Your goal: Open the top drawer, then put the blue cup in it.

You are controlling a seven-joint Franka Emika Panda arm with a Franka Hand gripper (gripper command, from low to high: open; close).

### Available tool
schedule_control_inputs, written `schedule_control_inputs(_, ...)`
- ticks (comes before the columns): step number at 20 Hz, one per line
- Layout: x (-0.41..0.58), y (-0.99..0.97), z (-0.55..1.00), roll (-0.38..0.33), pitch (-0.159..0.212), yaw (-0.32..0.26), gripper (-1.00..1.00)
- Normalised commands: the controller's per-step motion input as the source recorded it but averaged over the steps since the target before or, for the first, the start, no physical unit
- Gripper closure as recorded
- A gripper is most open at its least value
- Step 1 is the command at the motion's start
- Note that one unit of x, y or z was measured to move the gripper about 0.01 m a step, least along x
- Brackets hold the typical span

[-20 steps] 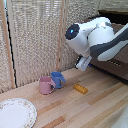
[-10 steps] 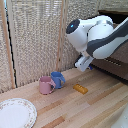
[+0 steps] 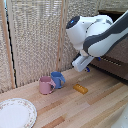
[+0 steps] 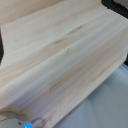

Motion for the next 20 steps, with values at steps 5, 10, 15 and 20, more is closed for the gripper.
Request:
schedule_control_inputs(5, 0.757, 0.34, 0.27, 0.180, 0.060, -0.083, -1.00)
schedule_control_inputs(10, 0.699, 0.25, 0.25, 0.167, 0.065, -0.120, -1.00)
schedule_control_inputs(15, 0.596, 0.14, 0.21, 0.167, 0.073, -0.171, -1.00)
schedule_control_inputs(20, 0.515, 0.08, 0.19, 0.163, 0.066, -0.203, -1.00)
